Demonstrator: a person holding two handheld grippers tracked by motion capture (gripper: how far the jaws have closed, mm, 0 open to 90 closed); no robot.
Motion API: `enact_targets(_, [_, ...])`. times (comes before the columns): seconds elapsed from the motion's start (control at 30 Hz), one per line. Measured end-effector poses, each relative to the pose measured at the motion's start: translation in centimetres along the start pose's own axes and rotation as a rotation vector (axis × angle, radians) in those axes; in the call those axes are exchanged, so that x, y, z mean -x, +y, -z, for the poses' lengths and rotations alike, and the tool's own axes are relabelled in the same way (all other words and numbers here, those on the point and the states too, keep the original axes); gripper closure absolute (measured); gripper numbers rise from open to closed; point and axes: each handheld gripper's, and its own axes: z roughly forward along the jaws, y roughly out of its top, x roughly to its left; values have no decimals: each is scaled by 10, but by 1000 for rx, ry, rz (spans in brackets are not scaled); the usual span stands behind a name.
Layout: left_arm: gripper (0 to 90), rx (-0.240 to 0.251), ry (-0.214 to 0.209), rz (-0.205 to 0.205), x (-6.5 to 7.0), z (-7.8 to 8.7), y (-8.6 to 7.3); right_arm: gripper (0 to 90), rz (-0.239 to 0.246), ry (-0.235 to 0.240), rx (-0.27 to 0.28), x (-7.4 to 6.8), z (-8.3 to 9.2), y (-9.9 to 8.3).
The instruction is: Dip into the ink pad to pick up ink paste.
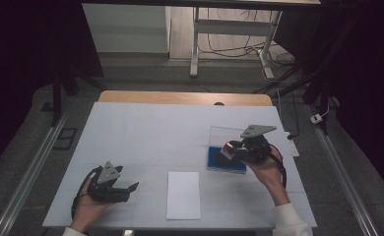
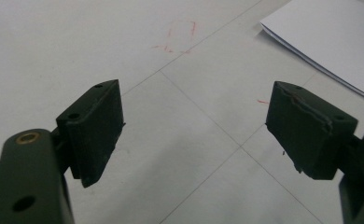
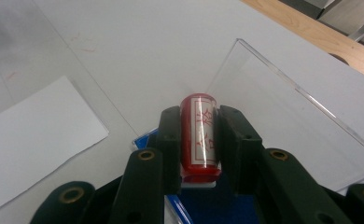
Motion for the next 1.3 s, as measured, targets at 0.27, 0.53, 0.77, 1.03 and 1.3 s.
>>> enact_targets(0.27, [193,-6,1,-2,0,0,-1,702,-7,-6,-30,2,-9,-5])
enact_targets(0.53, [193,-8,3,0,0,0,-1,702,-12,-14,-92,6,-23,-12])
enact_targets(0.77, [192,-7,7,3,0,0,-1,702,-8,-12,-122,6,-33,-16])
enact_targets(1.03, [192,-10,6,0,0,0,-2,702,-14,-15,-140,6,-37,-18])
enact_targets(1.3, [192,-13,9,0,0,0,-2,702,-6,-24,-134,7,-41,-21])
